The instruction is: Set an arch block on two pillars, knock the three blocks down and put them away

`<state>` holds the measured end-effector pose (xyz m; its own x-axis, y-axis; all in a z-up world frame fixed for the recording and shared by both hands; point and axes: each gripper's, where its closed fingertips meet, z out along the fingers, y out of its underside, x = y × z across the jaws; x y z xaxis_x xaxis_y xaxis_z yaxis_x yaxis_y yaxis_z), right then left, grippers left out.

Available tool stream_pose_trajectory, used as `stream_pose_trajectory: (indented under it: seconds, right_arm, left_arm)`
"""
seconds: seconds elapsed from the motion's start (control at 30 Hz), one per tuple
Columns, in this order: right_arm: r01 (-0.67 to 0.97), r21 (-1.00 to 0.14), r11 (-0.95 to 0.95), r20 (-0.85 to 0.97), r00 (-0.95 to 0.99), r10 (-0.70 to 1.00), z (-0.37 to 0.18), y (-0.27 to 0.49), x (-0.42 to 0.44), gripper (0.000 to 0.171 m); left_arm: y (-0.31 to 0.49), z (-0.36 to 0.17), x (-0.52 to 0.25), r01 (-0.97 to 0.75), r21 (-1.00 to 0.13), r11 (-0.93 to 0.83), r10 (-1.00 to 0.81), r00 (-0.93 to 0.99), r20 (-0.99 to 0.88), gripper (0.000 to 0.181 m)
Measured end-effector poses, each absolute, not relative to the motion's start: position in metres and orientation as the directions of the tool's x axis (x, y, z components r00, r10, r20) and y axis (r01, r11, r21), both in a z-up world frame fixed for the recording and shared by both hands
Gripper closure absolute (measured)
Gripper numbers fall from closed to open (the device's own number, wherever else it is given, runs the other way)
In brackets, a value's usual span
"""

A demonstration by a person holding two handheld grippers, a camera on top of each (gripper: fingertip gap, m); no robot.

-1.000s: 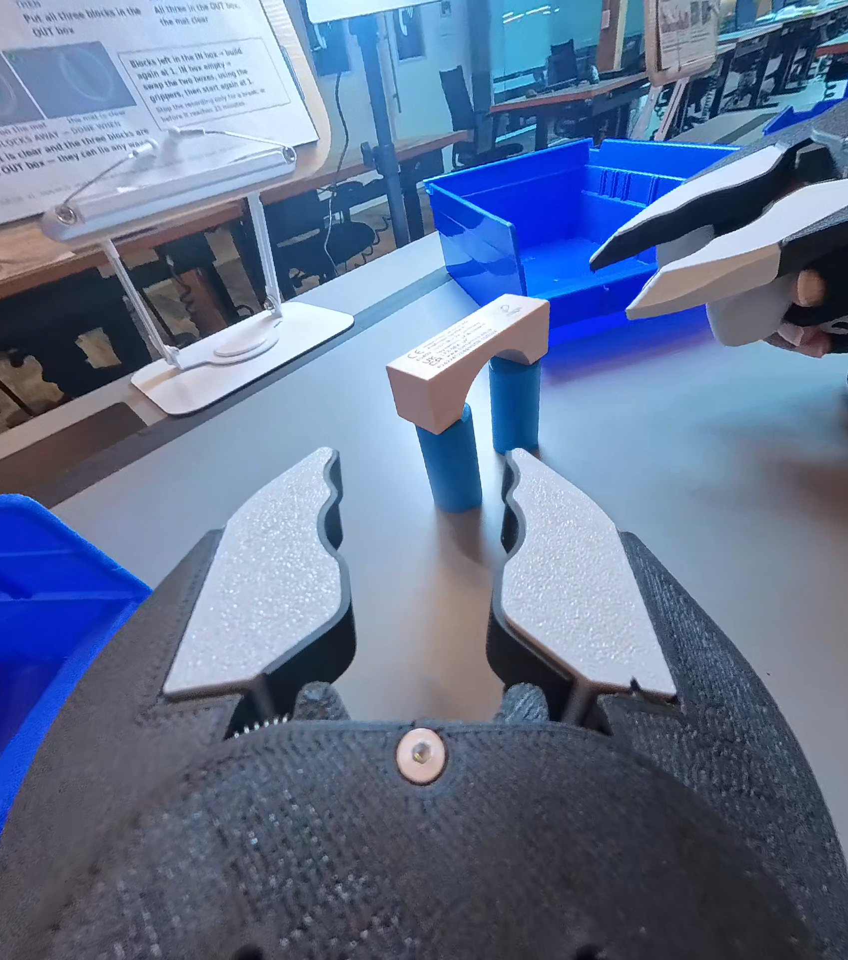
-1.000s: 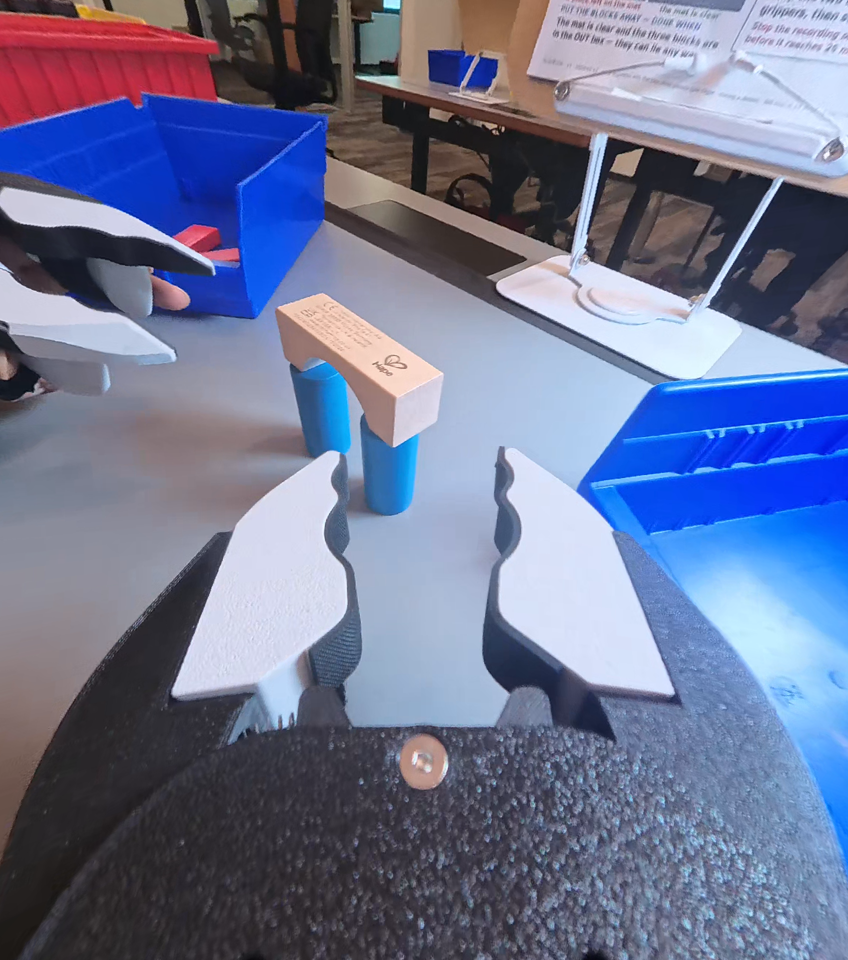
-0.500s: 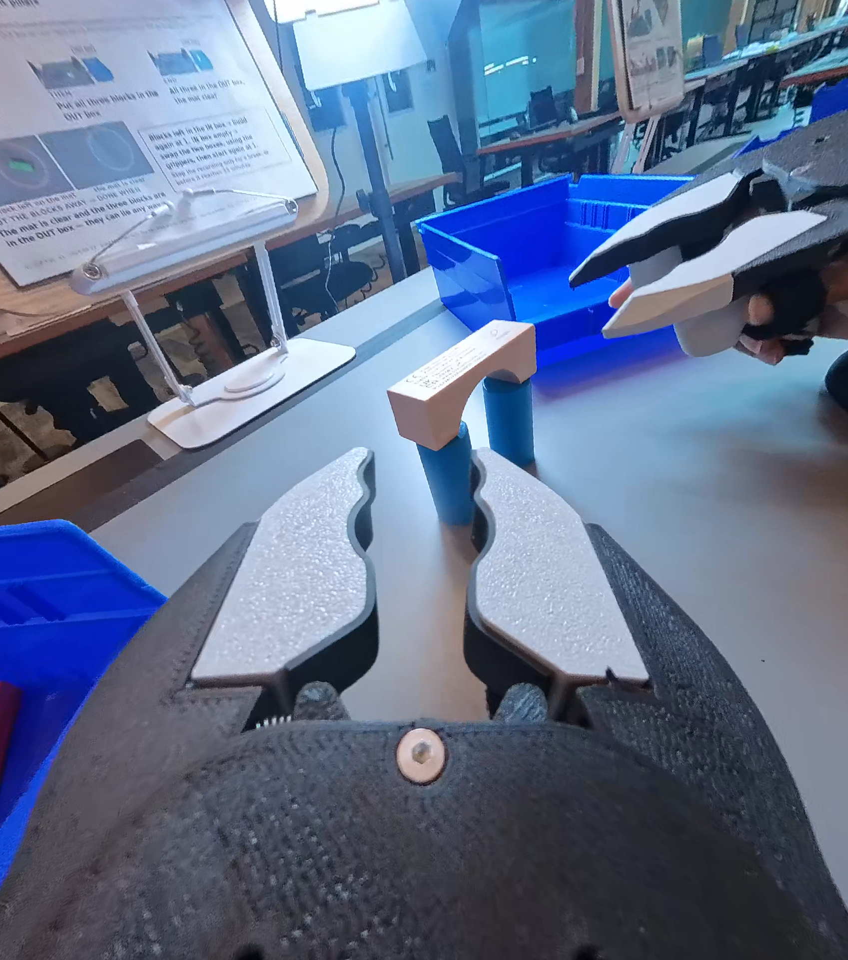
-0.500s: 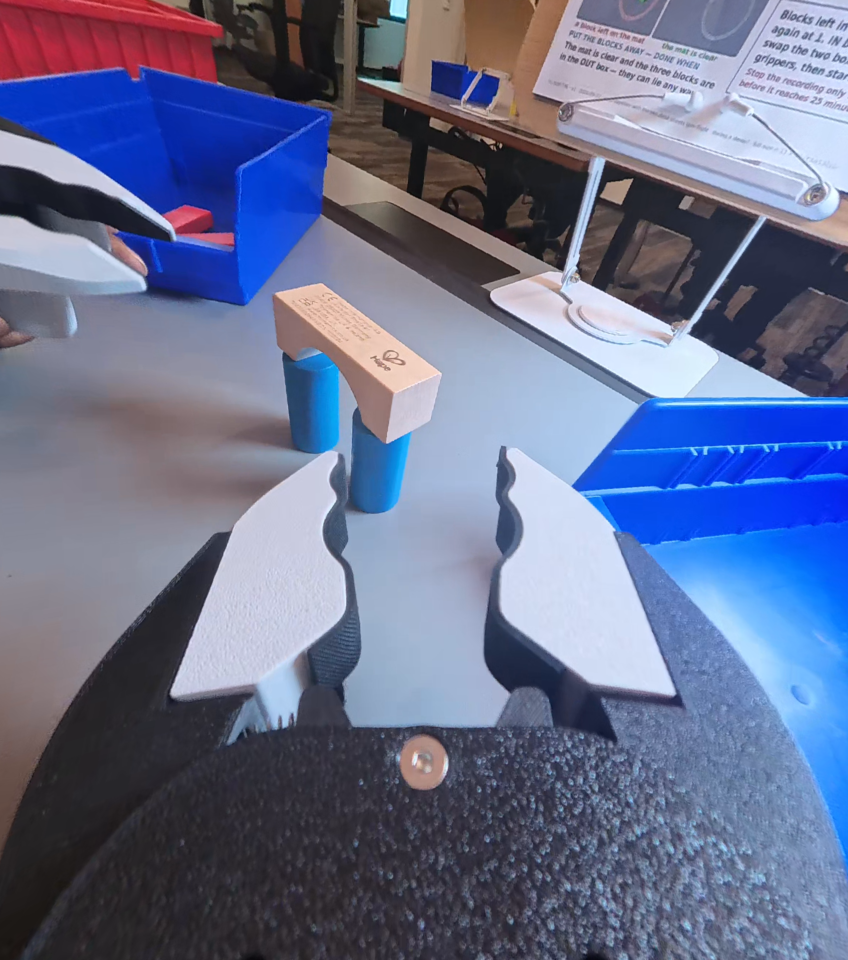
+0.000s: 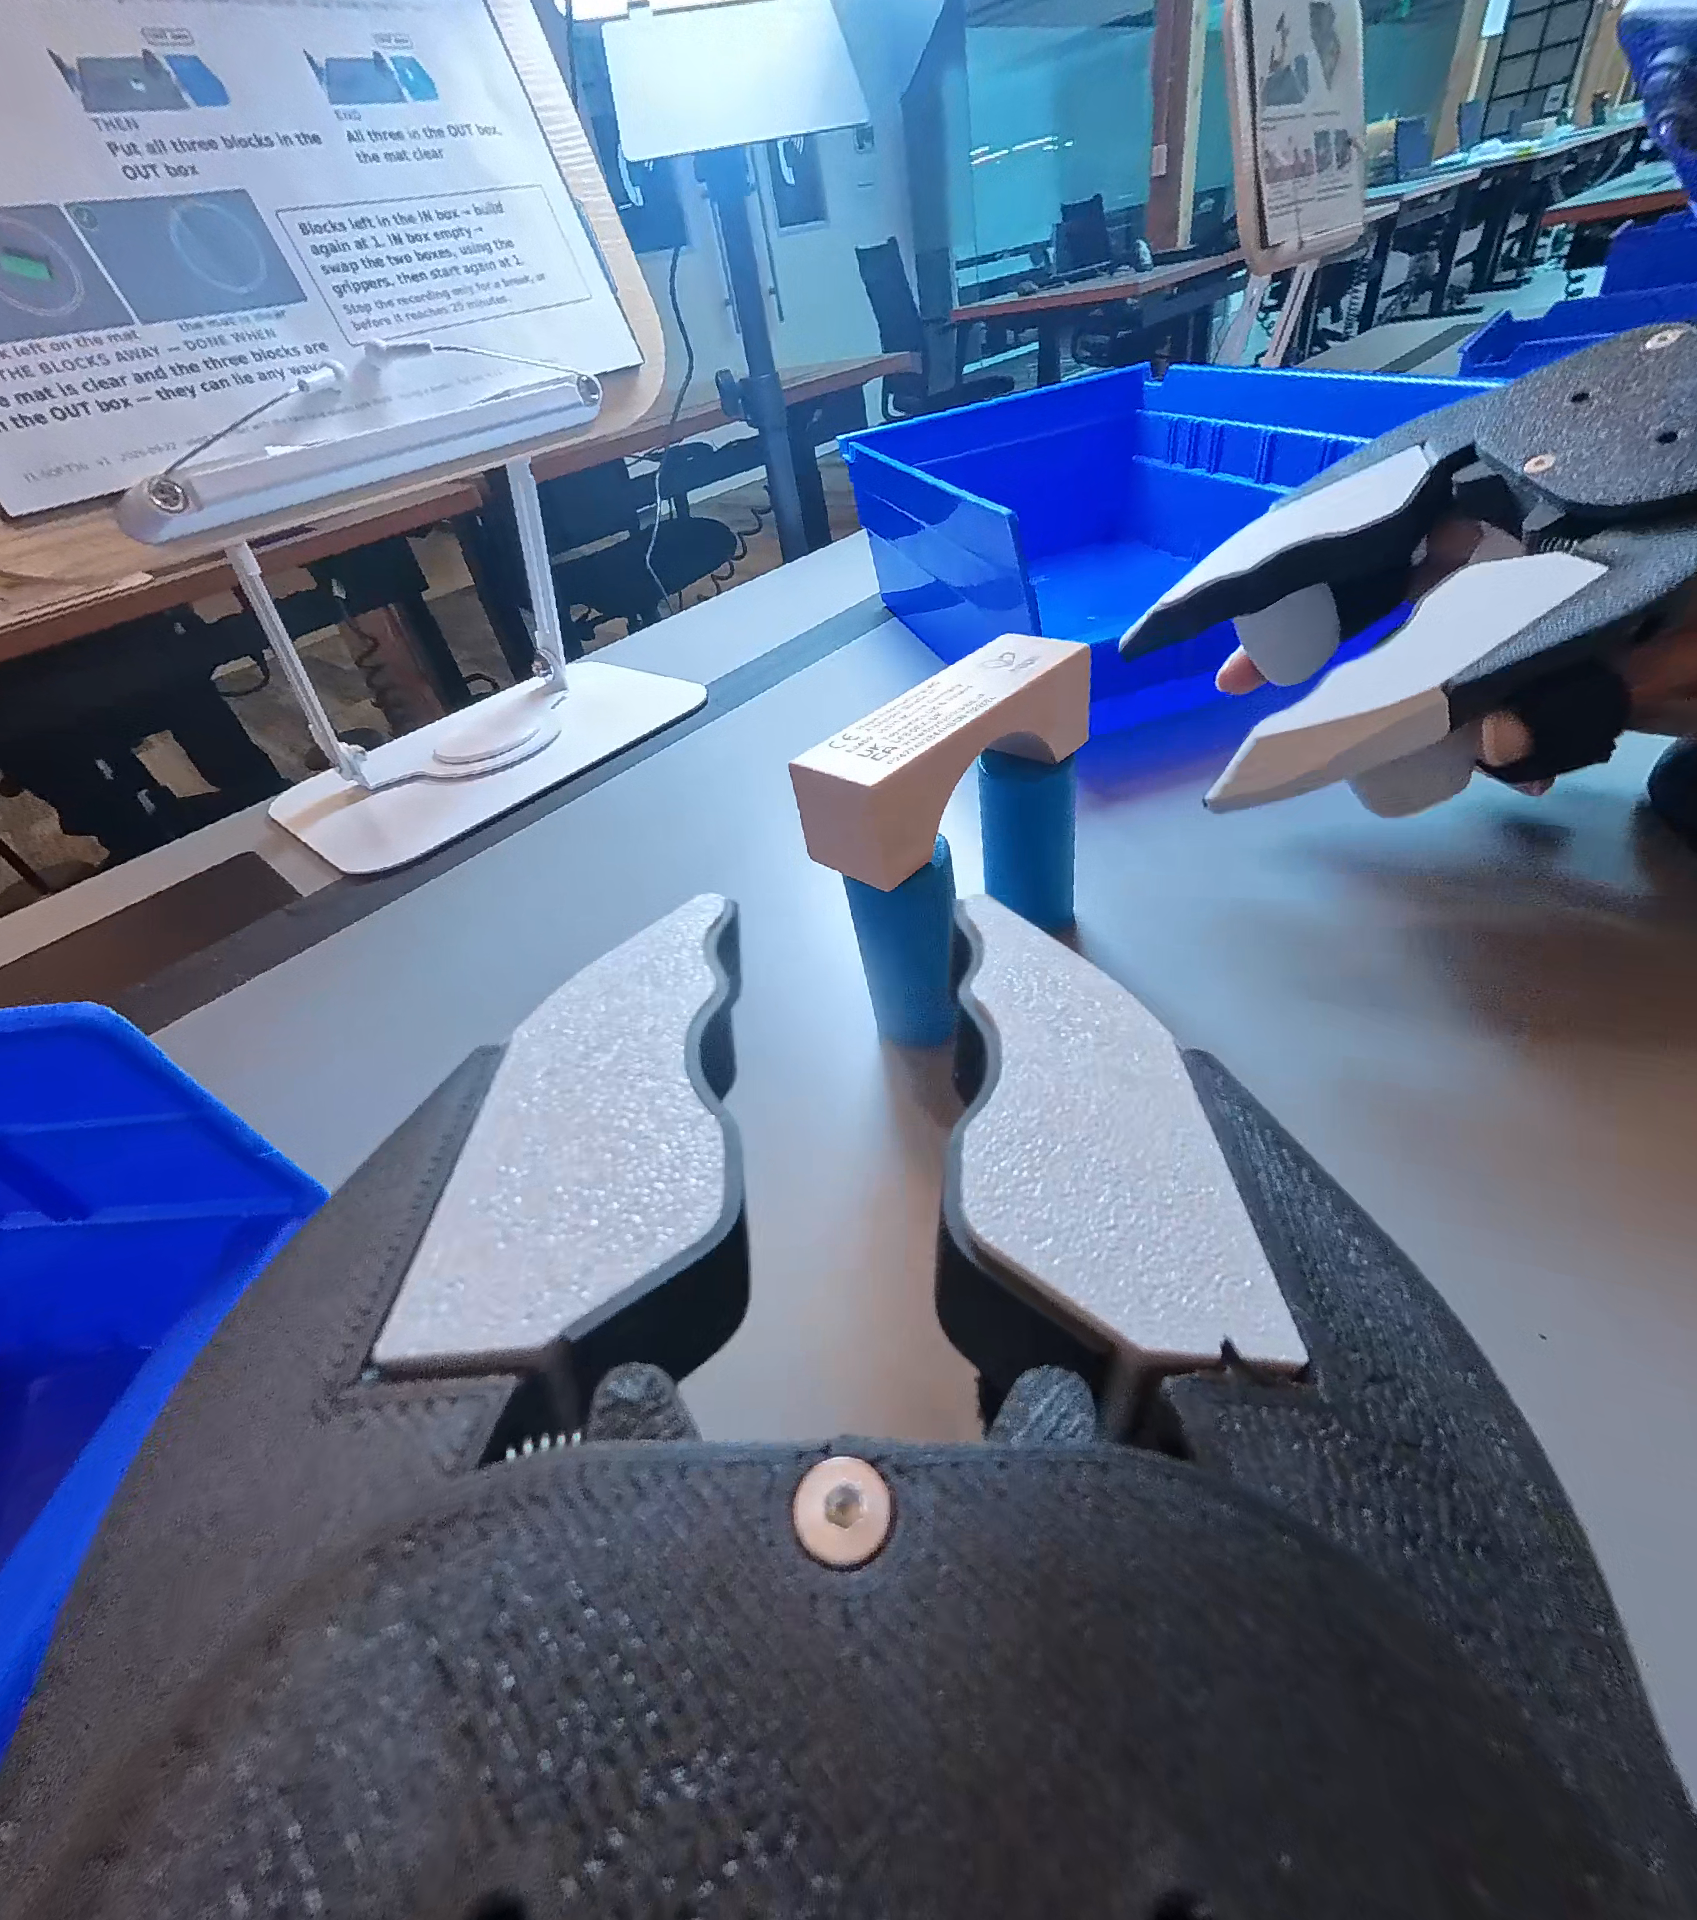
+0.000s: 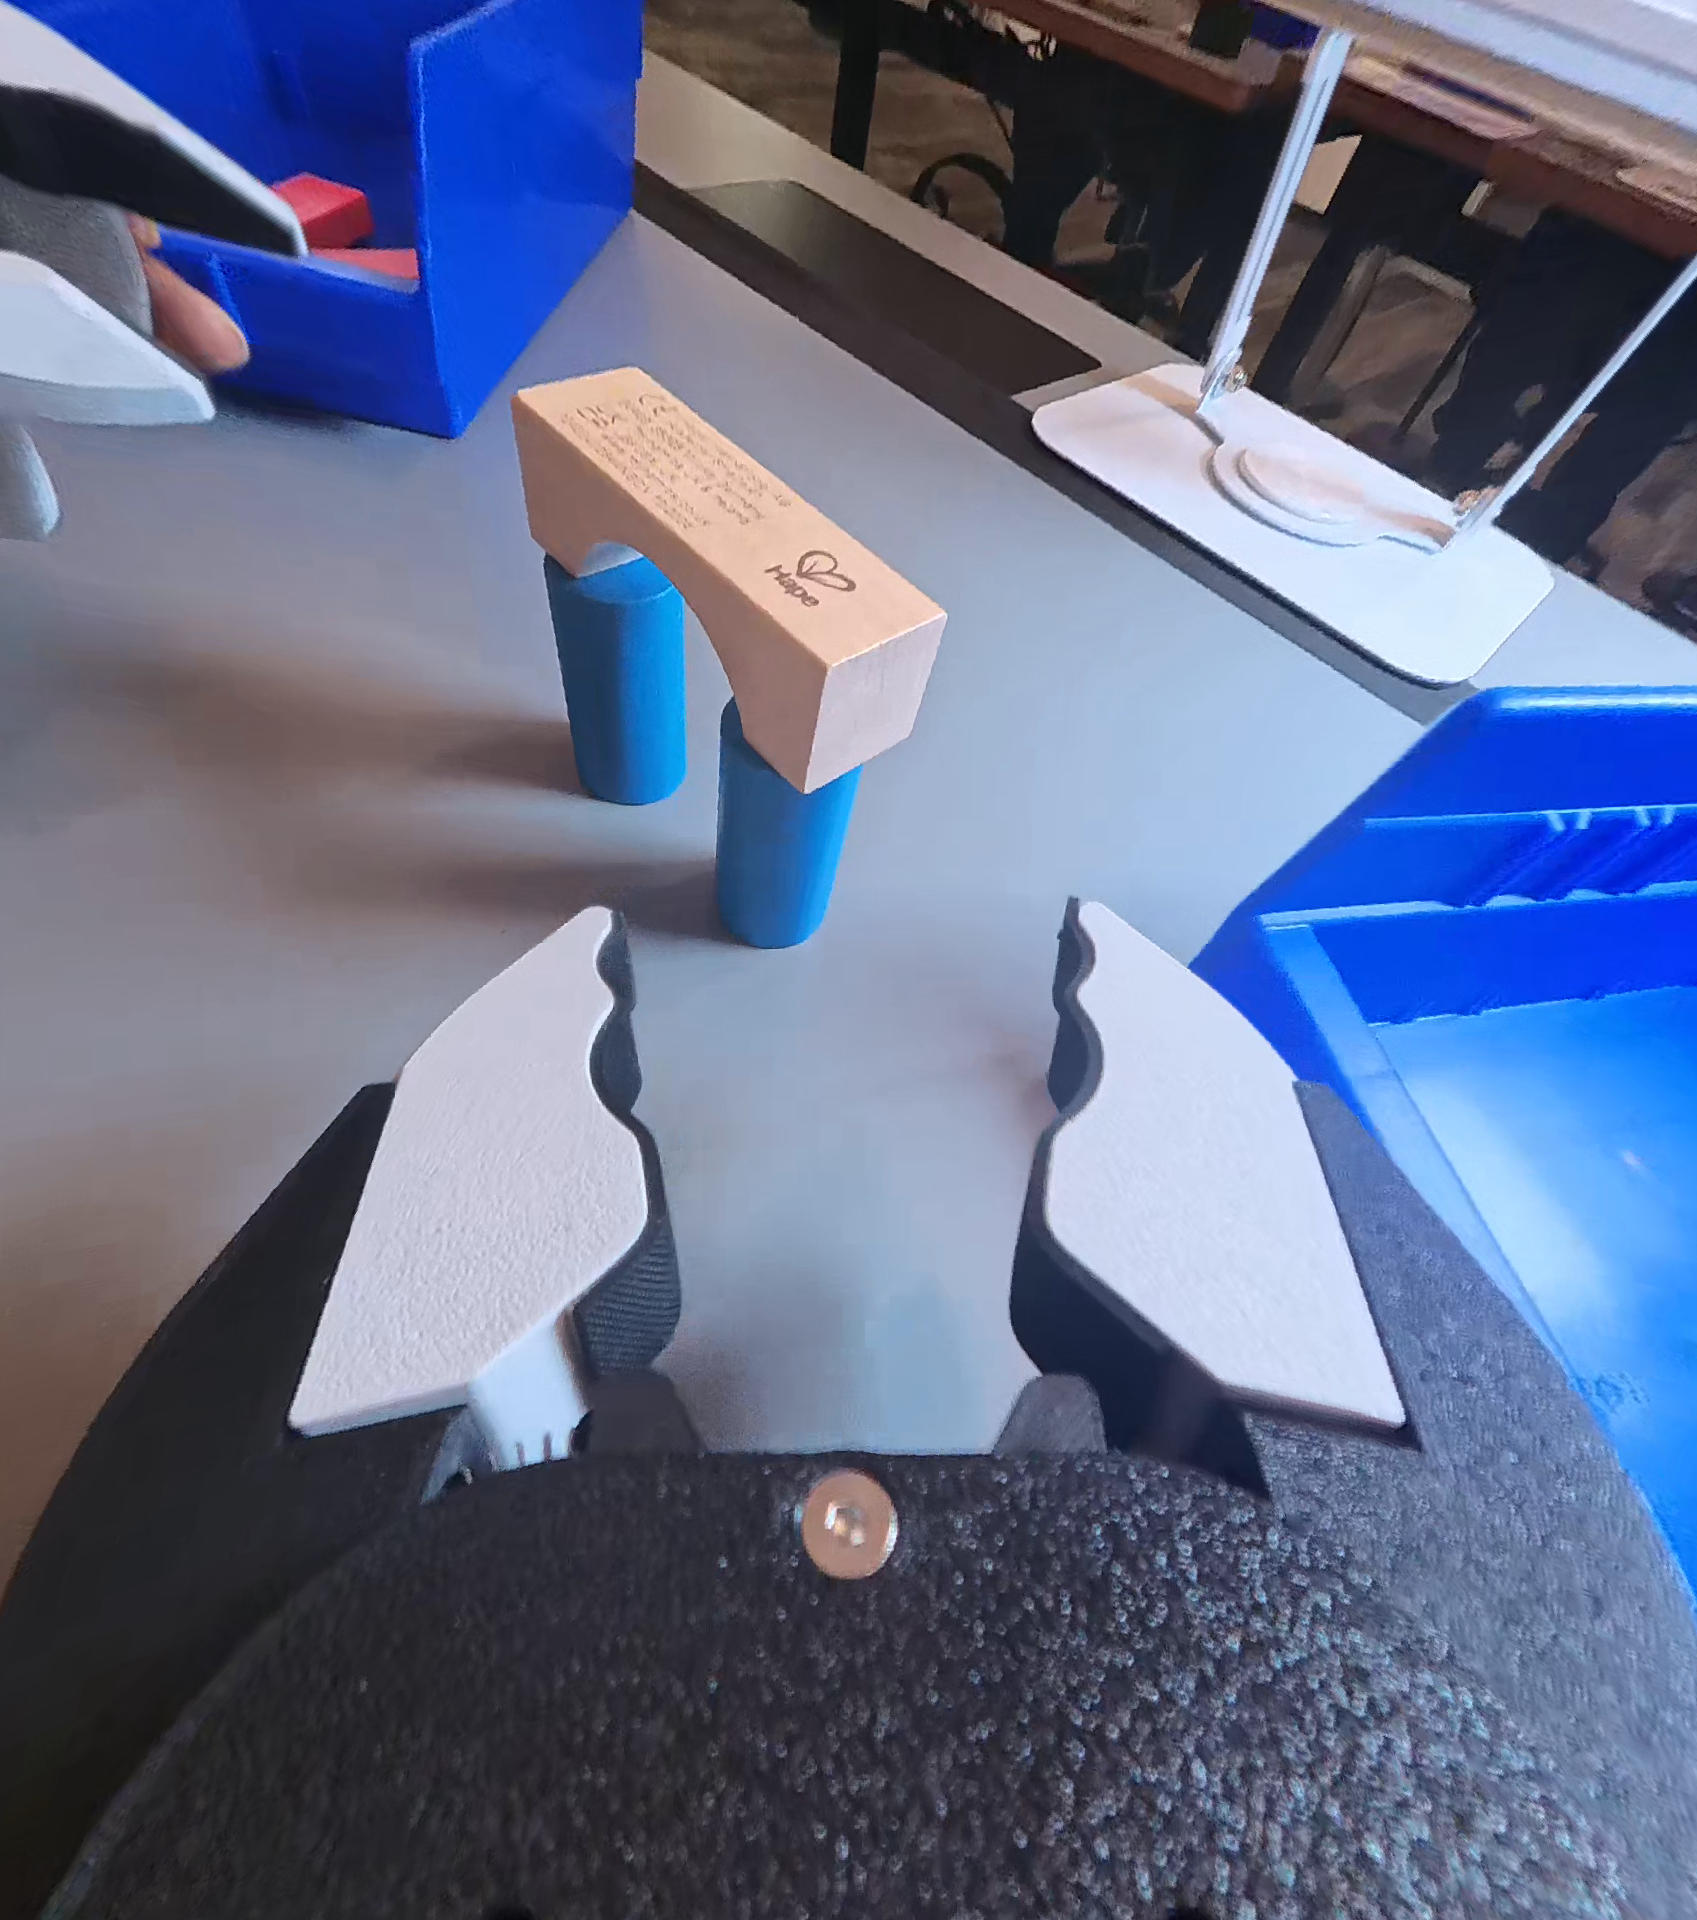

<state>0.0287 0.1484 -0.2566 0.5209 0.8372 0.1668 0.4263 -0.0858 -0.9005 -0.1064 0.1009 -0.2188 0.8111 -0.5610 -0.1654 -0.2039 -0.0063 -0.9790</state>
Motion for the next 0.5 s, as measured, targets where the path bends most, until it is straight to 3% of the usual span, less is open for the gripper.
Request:
stream_pose_trajectory:
  seconds: [0.17, 0.5]
  right_arm:
    - [0.451, -0.884, -0.127, 0.145, 0.520, 0.842, -0.269, 0.150, 0.017, 0.084]
    - [0.501, -0.857, -0.121, 0.169, 0.496, 0.852, -0.280, 0.148, -0.002, 0.079]
  left_arm:
    - [0.105, -0.227, -0.106, -0.188, -0.980, -0.067, -0.570, 0.813, -0.117, 0.116]
    - [0.106, -0.252, -0.095, -0.231, -0.955, -0.188, -0.619, 0.782, -0.067, 0.099]
